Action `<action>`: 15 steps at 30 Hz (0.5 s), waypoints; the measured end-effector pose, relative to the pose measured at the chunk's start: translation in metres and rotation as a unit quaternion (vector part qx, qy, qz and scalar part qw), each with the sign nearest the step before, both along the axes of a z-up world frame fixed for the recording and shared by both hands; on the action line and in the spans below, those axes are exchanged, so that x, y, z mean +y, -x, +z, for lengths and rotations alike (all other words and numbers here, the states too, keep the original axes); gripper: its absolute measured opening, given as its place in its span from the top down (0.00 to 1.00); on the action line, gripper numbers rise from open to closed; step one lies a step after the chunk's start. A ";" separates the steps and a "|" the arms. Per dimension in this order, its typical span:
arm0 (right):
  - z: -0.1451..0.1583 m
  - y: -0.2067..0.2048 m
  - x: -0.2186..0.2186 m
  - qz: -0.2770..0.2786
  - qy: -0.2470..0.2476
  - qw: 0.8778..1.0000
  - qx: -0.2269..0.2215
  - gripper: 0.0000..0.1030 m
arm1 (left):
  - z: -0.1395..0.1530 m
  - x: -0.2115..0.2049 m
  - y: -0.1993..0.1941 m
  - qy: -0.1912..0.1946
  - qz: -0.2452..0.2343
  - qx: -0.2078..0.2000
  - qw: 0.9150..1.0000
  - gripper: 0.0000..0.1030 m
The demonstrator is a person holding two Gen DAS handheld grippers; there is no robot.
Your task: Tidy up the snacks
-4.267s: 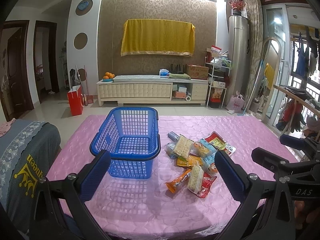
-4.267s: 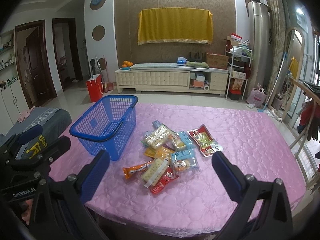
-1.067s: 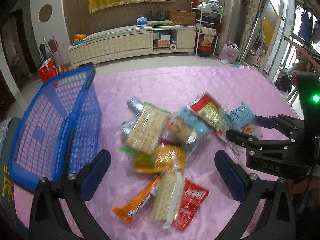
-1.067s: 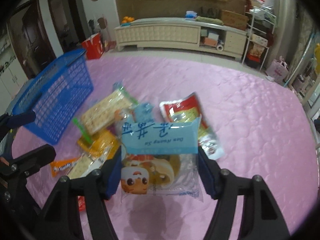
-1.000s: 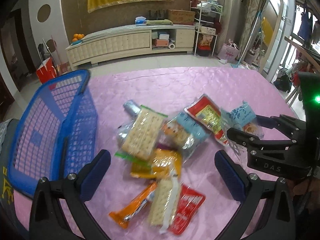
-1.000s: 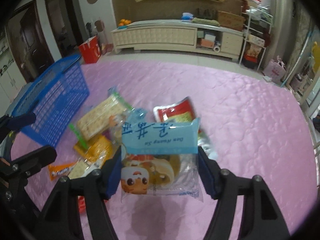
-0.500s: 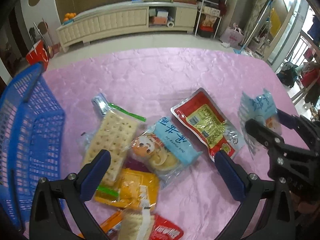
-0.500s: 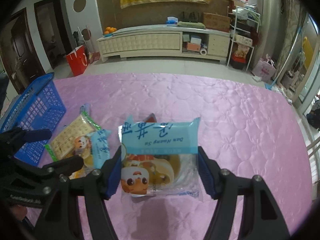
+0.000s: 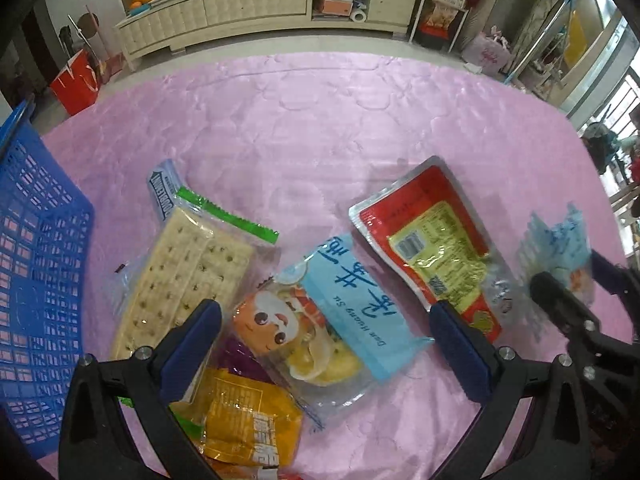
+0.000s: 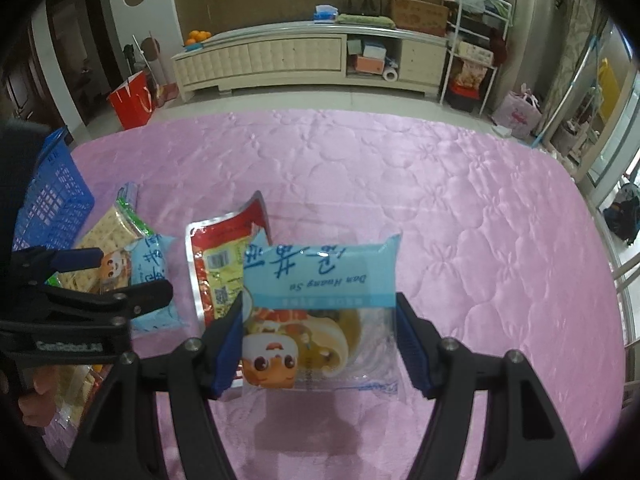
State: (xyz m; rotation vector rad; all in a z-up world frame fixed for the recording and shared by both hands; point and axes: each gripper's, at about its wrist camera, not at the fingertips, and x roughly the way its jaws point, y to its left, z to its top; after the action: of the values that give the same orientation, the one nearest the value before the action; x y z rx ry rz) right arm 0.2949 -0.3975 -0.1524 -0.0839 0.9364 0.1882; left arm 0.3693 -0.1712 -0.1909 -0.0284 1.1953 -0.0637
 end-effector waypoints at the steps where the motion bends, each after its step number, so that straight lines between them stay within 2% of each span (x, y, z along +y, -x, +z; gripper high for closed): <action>1: 0.000 0.000 0.000 0.002 -0.001 1.000 0.000 0.30 | -0.003 -0.002 -0.003 -0.004 0.000 0.002 1.000 0.00; 5: -0.001 0.000 0.001 0.004 0.001 1.000 0.005 0.30 | -0.015 -0.006 -0.003 -0.038 -0.014 0.003 0.999 0.01; 7: 0.000 0.000 0.002 0.003 0.000 1.000 0.005 0.30 | -0.018 -0.012 0.001 -0.058 -0.025 -0.001 0.998 0.07; 11: 0.001 0.000 0.003 0.004 -0.006 1.000 0.009 0.30 | -0.018 -0.019 0.004 -0.058 -0.036 -0.001 0.998 0.19; 15: 0.003 0.003 0.005 0.007 -0.008 1.000 0.012 0.30 | -0.016 -0.020 0.013 -0.057 -0.047 -0.008 0.997 0.25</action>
State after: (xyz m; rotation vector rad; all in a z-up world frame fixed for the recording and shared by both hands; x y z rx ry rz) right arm 0.2917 -0.3921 -0.1499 -0.0735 0.9590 0.2112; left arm 0.3564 -0.1913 -0.2068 0.1274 1.1815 -0.0784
